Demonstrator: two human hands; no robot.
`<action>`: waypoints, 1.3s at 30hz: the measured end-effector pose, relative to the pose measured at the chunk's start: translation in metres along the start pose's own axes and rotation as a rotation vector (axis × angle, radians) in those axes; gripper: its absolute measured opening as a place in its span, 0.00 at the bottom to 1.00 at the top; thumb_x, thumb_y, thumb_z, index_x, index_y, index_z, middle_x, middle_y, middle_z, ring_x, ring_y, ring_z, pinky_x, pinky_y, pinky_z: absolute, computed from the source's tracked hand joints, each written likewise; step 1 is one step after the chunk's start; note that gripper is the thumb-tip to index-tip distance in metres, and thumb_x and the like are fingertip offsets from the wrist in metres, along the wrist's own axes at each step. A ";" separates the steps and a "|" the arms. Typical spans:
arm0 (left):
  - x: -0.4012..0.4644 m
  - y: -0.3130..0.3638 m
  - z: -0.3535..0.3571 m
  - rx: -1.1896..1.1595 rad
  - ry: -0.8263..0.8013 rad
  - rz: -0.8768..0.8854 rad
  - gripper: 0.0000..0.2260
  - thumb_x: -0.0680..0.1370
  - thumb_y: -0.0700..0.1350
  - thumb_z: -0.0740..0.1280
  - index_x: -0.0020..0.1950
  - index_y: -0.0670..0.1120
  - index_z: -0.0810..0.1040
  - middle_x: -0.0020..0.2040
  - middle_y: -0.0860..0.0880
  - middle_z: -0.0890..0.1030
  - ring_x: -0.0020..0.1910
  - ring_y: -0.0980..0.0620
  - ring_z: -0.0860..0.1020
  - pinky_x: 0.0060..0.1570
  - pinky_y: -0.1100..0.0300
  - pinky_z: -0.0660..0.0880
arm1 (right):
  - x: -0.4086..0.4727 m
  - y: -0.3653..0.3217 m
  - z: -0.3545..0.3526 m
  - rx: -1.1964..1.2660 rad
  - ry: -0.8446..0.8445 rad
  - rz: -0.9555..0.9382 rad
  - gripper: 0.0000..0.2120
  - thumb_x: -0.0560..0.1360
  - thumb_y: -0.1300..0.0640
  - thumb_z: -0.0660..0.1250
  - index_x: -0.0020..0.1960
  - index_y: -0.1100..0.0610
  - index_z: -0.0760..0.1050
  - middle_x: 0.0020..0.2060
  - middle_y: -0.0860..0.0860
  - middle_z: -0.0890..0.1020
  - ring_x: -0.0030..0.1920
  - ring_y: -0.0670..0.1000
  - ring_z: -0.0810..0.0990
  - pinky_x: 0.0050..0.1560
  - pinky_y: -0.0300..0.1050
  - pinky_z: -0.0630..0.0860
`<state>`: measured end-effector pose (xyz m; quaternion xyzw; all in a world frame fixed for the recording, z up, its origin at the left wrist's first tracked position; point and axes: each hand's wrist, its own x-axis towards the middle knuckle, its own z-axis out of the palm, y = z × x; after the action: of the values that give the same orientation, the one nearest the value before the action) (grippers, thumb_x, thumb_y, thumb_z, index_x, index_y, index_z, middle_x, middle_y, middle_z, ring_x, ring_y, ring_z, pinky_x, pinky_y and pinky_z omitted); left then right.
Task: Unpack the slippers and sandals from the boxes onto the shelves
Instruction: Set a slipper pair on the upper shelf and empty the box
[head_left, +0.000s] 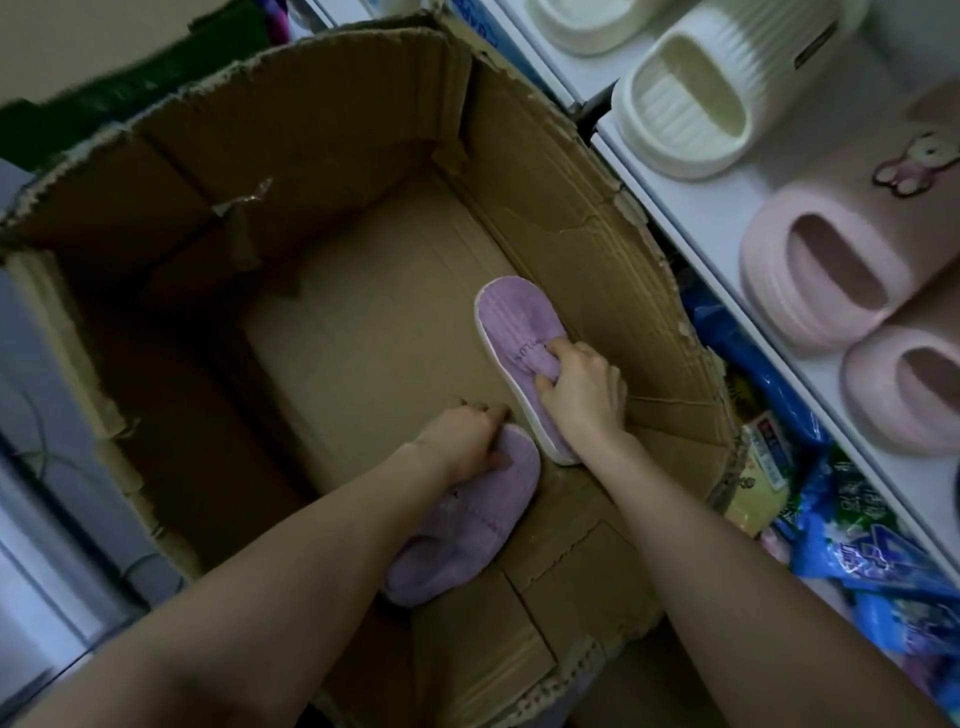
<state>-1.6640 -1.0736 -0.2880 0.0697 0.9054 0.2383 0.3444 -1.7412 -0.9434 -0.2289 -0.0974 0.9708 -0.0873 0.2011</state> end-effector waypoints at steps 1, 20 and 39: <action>0.002 0.000 -0.002 0.014 -0.016 -0.002 0.24 0.75 0.55 0.68 0.67 0.46 0.71 0.59 0.43 0.78 0.58 0.41 0.75 0.60 0.54 0.67 | 0.000 0.000 0.001 0.002 -0.005 -0.005 0.15 0.79 0.54 0.65 0.65 0.54 0.74 0.56 0.57 0.78 0.55 0.62 0.78 0.49 0.50 0.72; -0.075 -0.096 -0.082 -0.440 0.164 -0.736 0.39 0.75 0.37 0.65 0.79 0.49 0.45 0.75 0.38 0.58 0.65 0.37 0.71 0.56 0.51 0.73 | 0.031 -0.074 0.011 0.142 -0.052 -0.313 0.20 0.77 0.63 0.63 0.67 0.55 0.74 0.61 0.59 0.76 0.57 0.63 0.78 0.56 0.55 0.74; -0.034 -0.132 -0.124 0.359 -0.030 0.005 0.22 0.81 0.59 0.53 0.74 0.54 0.62 0.74 0.38 0.57 0.71 0.36 0.62 0.70 0.46 0.62 | -0.056 -0.113 0.061 0.278 0.012 0.163 0.15 0.79 0.62 0.60 0.62 0.57 0.79 0.55 0.56 0.81 0.57 0.60 0.76 0.57 0.53 0.74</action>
<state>-1.7154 -1.2470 -0.2507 0.1361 0.9279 0.0726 0.3394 -1.6484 -1.0481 -0.2399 0.0109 0.9552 -0.2048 0.2133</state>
